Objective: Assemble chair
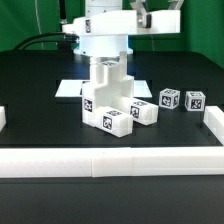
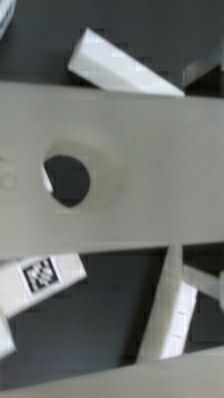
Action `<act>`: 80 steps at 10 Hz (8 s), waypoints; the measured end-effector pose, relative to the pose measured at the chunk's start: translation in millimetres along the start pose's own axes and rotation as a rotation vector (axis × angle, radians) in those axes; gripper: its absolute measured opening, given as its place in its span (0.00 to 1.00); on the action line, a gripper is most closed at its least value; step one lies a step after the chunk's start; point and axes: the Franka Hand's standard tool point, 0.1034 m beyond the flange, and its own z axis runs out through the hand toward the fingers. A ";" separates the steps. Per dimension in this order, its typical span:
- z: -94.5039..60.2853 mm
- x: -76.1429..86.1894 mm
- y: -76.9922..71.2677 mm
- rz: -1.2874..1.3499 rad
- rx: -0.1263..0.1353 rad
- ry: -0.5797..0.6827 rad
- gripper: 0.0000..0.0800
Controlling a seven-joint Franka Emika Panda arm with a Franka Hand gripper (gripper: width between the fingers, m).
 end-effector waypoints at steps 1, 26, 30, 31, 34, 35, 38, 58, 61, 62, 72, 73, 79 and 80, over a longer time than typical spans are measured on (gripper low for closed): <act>1.6 -6.8 -11.8 0.029 0.003 -0.004 0.36; 32.3 -59.3 7.3 -0.423 0.001 -0.111 0.36; 35.9 -52.8 5.6 -0.357 -0.012 -0.105 0.36; 35.8 -52.8 6.0 -0.358 -0.012 -0.104 0.36; 35.6 -53.2 6.0 -0.357 -0.012 -0.104 0.36; 35.6 -55.9 3.8 -0.354 -0.011 -0.102 0.36; 35.5 -54.0 0.8 -0.348 -0.017 -0.085 0.36; 70.6 -62.3 21.9 -0.376 -0.033 -0.130 0.36; 71.8 -61.3 30.7 -0.386 -0.036 -0.131 0.36; 71.5 -60.6 36.2 -0.398 -0.038 -0.129 0.36; 76.5 -55.6 53.1 -0.412 -0.053 -0.126 0.80; 76.3 -55.4 53.2 -0.412 -0.053 -0.126 0.81; 69.9 -52.1 45.6 -0.357 -0.055 -0.127 0.81; 69.9 -52.0 45.4 -0.357 -0.055 -0.127 0.81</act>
Offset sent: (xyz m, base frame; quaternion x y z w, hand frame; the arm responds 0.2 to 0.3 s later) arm 0.0000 0.0000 0.0000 0.0000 0.0000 0.0000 1.0000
